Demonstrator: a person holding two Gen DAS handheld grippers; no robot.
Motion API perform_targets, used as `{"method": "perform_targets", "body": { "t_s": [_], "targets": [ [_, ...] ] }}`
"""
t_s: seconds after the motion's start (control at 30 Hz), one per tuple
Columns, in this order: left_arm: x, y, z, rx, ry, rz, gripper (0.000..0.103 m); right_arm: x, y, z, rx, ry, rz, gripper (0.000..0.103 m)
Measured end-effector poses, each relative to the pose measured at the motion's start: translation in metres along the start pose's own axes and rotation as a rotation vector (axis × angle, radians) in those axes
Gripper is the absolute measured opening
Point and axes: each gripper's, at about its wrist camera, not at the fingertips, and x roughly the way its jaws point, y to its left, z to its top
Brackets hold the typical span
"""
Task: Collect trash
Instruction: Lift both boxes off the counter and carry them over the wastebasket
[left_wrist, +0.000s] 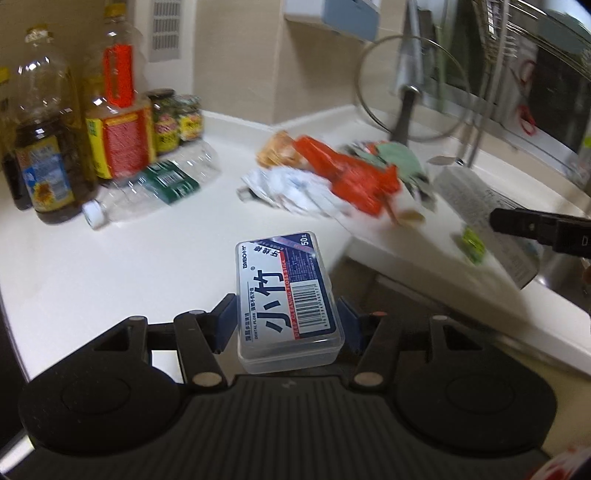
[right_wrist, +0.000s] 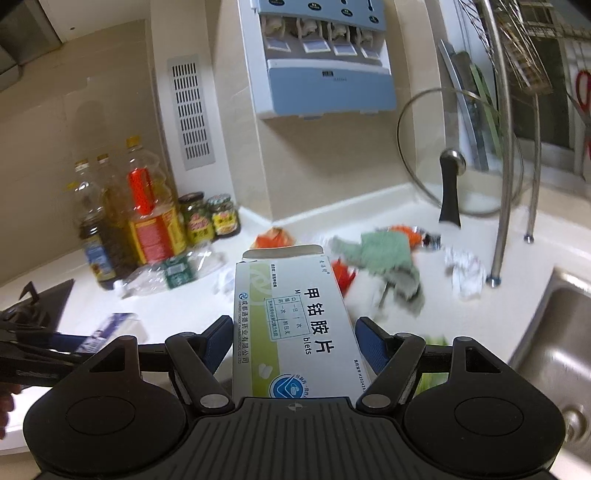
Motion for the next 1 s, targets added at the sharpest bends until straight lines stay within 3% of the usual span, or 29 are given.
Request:
{"method": "perform_targets", "body": {
  "t_s": [0.5,1.0],
  "targets": [
    [-0.002,-0.022,-0.074,0.0,0.16,-0.073,0.056,-0.017,0.014,-0.084,0.135,0.218,0.053,0.072],
    [0.047,-0.033,-0.147,-0.085,0.282,0.028,0.056,0.023,-0.011,-0.15,0.154,0.377,0.055,0.072]
  ]
}}
